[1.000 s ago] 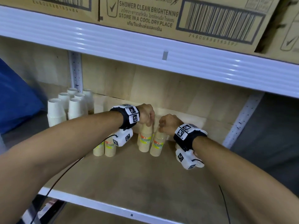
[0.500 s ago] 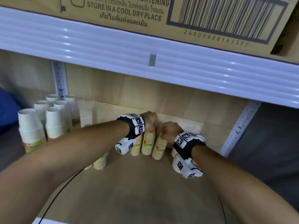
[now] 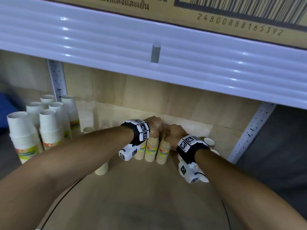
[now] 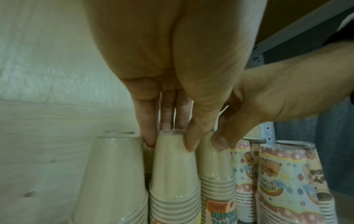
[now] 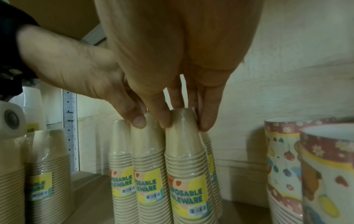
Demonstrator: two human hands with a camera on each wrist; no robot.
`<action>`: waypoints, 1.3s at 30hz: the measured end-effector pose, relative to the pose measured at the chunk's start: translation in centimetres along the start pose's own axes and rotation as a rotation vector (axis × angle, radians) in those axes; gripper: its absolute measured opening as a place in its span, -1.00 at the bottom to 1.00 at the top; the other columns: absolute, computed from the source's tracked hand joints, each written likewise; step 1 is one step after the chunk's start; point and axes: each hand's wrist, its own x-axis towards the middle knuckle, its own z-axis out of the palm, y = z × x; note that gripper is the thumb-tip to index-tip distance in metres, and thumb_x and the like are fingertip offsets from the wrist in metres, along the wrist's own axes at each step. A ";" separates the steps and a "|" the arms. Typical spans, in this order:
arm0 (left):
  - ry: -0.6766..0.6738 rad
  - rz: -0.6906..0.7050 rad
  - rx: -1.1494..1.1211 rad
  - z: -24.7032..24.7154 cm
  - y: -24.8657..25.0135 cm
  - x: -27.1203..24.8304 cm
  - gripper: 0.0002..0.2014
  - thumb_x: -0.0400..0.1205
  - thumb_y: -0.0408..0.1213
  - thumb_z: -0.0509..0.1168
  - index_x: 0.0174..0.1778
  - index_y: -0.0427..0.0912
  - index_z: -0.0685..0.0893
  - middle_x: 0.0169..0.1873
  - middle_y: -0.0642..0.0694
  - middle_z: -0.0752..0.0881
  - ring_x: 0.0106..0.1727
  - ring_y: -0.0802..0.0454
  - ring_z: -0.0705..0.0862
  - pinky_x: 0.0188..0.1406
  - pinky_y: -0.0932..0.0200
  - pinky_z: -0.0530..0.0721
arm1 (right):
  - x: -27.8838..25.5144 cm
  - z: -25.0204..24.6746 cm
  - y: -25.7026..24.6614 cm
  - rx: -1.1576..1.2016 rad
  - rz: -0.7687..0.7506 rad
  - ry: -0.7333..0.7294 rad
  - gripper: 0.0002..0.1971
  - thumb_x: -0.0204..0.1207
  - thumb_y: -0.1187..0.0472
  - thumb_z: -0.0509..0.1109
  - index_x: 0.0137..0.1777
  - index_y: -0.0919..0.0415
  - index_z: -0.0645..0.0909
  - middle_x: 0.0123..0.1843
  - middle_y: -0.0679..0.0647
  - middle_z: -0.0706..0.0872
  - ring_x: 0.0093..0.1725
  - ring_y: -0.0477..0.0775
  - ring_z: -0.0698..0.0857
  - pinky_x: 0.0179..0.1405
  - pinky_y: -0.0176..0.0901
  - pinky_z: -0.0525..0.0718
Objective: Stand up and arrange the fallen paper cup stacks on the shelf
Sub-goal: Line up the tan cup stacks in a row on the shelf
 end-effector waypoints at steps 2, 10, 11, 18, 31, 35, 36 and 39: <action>0.000 0.000 -0.001 0.1 0.0 0.1 -0.81 0.50 -0.45 0.42 0.02 -0.36 0.78 0.00 -0.25 0.77 -0.10 -0.09 0.69 -0.30 0.17 0.54 | 0.0 0.0 0.0 0.015 0.006 -0.006 -0.77 0.41 0.10 0.33 0.05 -0.01 0.67 -0.01 0.02 0.75 -0.02 0.10 0.74 0.01 0.03 0.76; 0.012 0.005 -0.041 -1.3 0.0 -0.7 -0.77 0.52 -0.34 0.46 0.08 -0.27 0.80 0.03 -0.15 0.80 -0.05 -0.02 0.70 -0.19 0.20 0.62 | -0.3 -0.9 -0.4 0.034 -0.009 0.022 -0.81 0.37 0.09 0.36 -0.06 0.04 0.72 -0.03 0.04 0.76 -0.03 0.12 0.74 0.04 0.07 0.75; 0.020 -0.003 -0.057 -1.7 -0.2 -1.1 -0.76 0.52 -0.31 0.47 0.10 -0.24 0.80 0.04 -0.12 0.80 -0.02 -0.02 0.72 -0.16 0.19 0.65 | -0.3 -1.1 -0.6 0.025 -0.016 0.037 -0.81 0.40 0.10 0.38 -0.04 0.08 0.73 -0.02 0.06 0.76 -0.02 0.14 0.74 0.04 0.04 0.74; 0.104 -0.071 -0.069 -5.4 -2.7 -4.1 -0.66 0.51 -0.24 0.52 0.20 -0.16 0.76 0.18 -0.05 0.72 0.09 0.03 0.66 -0.03 0.23 0.59 | 0.0 -2.4 -3.5 0.007 -0.069 0.091 -0.71 0.44 0.08 0.47 0.12 0.19 0.72 0.13 0.09 0.69 0.10 0.11 0.69 -0.07 -0.15 0.63; 0.148 -0.328 -0.053 -8.4 -9.9 -13.0 -0.69 0.54 -0.27 0.50 0.20 -0.19 0.76 0.22 -0.09 0.70 0.20 -0.05 0.64 0.20 0.11 0.64 | -0.7 1.1 -14.2 0.010 -0.289 0.081 -0.70 0.46 0.10 0.46 0.19 0.07 0.71 0.25 0.07 0.69 0.21 0.10 0.67 0.04 -0.21 0.58; 0.082 -0.365 0.034 -7.5 -11.1 -15.7 -0.70 0.59 -0.28 0.42 0.21 -0.31 0.74 0.05 -0.11 0.66 0.02 0.00 0.58 -0.01 0.18 0.58 | -1.5 2.8 -16.5 0.018 -0.334 0.058 -0.78 0.48 0.13 0.42 0.11 0.07 0.72 0.17 0.07 0.72 0.16 0.15 0.69 0.01 -0.16 0.64; 0.056 -0.373 0.068 -7.2 -11.3 -16.2 -0.69 0.60 -0.27 0.39 0.21 -0.33 0.74 0.05 -0.14 0.67 0.00 -0.01 0.59 -0.12 0.24 0.58 | -1.6 3.2 -17.0 0.025 -0.340 0.047 -0.79 0.48 0.13 0.42 0.10 0.07 0.72 0.15 0.08 0.72 0.14 0.16 0.70 0.03 -0.13 0.67; -0.011 -0.385 0.151 -6.1 -11.9 -17.2 -0.69 0.60 -0.24 0.35 0.19 -0.33 0.76 -0.01 -0.16 0.73 -0.07 -0.03 0.68 -0.36 0.33 0.50 | -1.9 4.4 -17.8 0.052 -0.353 0.013 -0.80 0.48 0.09 0.43 0.07 0.09 0.71 0.04 -0.01 0.67 0.04 0.13 0.68 -0.02 -0.14 0.65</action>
